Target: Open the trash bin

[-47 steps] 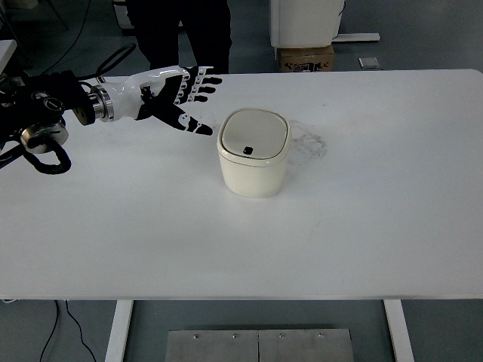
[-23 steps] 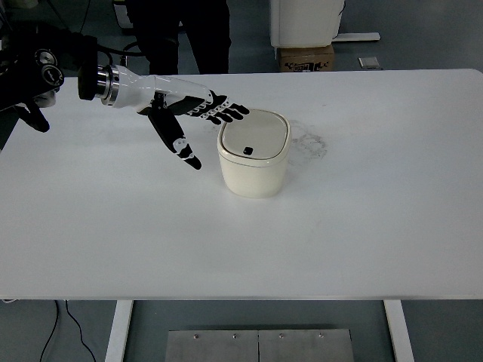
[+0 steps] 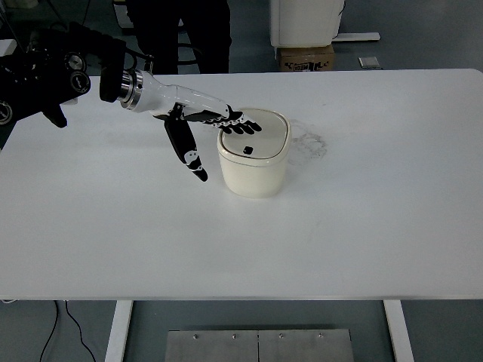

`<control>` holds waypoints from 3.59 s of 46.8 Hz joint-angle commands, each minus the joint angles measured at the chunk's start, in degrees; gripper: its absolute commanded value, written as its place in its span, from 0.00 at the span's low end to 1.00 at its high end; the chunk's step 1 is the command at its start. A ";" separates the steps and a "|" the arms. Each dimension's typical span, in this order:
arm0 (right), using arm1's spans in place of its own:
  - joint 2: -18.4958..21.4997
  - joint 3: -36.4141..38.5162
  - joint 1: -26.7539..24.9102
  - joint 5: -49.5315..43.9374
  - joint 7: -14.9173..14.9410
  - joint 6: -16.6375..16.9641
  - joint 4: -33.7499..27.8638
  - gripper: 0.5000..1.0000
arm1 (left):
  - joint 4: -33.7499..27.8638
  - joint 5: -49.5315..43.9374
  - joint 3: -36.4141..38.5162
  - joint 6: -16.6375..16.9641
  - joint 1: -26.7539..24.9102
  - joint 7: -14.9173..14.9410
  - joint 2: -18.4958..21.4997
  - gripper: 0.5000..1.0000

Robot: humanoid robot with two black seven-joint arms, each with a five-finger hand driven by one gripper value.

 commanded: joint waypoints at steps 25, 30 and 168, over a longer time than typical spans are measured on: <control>0.00 0.00 0.00 -0.03 0.00 0.01 0.00 0.98 | 0.08 2.91 0.91 0.01 -0.24 0.05 -0.84 1.00; 0.00 0.00 0.00 -0.03 0.00 0.01 0.00 0.98 | 0.17 3.70 1.44 0.01 -0.15 0.05 -1.10 1.00; 0.00 0.00 0.00 0.06 0.00 0.01 0.00 0.98 | 0.52 5.90 2.14 0.01 0.64 0.05 -4.27 1.00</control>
